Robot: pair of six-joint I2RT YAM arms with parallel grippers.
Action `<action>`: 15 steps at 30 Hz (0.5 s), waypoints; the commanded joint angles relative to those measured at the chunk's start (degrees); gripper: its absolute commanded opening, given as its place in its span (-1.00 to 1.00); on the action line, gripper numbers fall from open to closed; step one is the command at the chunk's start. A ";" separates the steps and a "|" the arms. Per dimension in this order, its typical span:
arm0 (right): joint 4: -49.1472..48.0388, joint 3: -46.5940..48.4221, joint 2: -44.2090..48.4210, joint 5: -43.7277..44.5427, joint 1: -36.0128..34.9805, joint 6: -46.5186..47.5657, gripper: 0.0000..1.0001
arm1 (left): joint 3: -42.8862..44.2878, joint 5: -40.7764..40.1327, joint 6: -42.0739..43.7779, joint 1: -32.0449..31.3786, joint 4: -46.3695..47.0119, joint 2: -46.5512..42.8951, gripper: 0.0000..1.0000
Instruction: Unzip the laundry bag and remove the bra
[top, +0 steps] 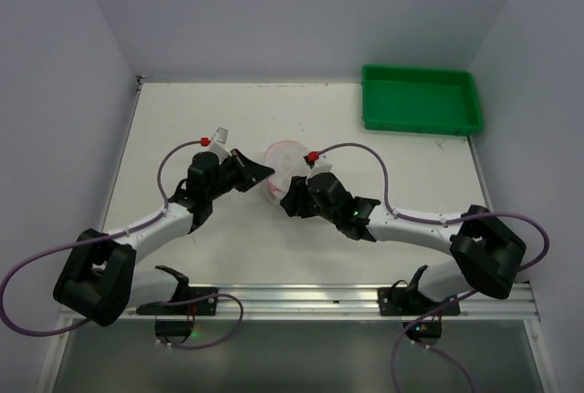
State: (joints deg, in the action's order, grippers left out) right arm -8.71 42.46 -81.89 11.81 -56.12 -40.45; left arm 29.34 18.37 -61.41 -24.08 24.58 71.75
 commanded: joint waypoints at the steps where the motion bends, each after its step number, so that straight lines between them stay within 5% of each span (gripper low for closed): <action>1: -5.87 -0.45 0.15 -1.00 1.36 -1.31 -0.03 | 0.19 -0.27 -0.82 -0.27 0.03 -1.70 -1.00; 9: -7.20 0.43 -1.26 -1.70 2.50 -0.34 -0.15 | 0.36 0.00 -0.91 -0.27 -0.32 -1.78 -1.00; 15: -7.55 0.70 -1.96 -1.71 3.03 0.28 -0.43 | 0.36 -0.09 -0.91 -0.27 -0.67 -1.78 -1.00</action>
State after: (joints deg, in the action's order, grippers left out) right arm -12.38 42.33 -83.40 9.41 -53.54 -40.47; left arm 29.34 17.96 -61.98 -24.08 24.29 71.33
